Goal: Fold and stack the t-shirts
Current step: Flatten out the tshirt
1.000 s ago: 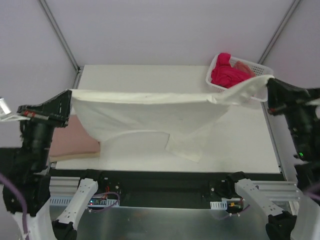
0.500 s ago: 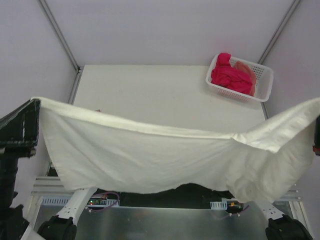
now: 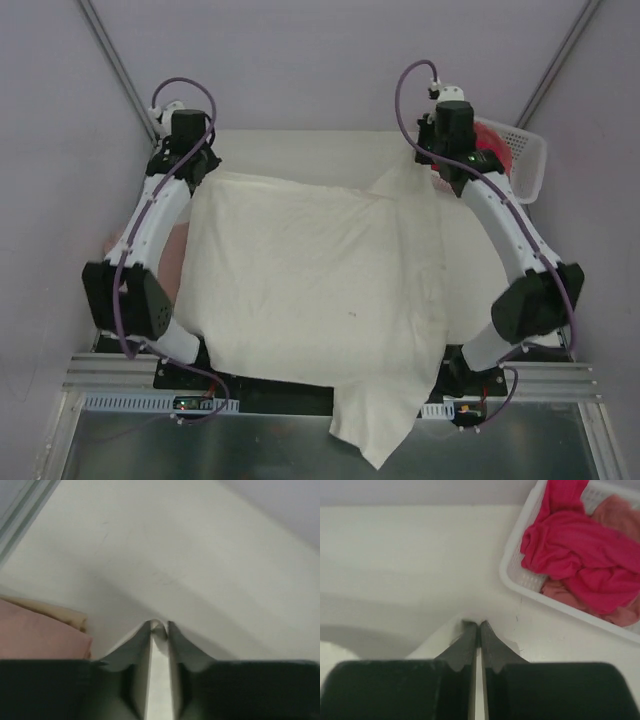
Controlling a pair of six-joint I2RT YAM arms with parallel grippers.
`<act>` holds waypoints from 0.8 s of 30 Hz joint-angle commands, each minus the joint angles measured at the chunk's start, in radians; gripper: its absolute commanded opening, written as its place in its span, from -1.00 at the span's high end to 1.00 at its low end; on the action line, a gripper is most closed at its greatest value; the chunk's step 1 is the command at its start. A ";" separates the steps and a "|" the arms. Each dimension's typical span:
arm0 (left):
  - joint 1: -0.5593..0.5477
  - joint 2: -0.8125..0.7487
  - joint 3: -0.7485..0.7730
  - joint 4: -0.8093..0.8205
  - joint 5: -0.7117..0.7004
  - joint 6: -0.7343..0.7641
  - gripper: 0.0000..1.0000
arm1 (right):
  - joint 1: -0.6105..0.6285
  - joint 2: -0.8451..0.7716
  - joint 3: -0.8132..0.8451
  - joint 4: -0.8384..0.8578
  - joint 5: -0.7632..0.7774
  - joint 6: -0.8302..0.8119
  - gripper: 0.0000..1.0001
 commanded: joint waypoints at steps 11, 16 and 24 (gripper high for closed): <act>0.015 0.247 0.069 -0.011 -0.046 0.024 -0.98 | 0.039 0.373 0.226 -0.079 -0.095 0.025 -0.93; -0.006 0.111 -0.085 -0.007 0.109 -0.028 -0.99 | 0.050 0.261 0.048 -0.093 -0.132 0.062 -0.93; -0.172 -0.086 -0.443 0.076 0.151 -0.097 -0.99 | 0.059 0.285 -0.037 -0.102 -0.253 0.141 -0.93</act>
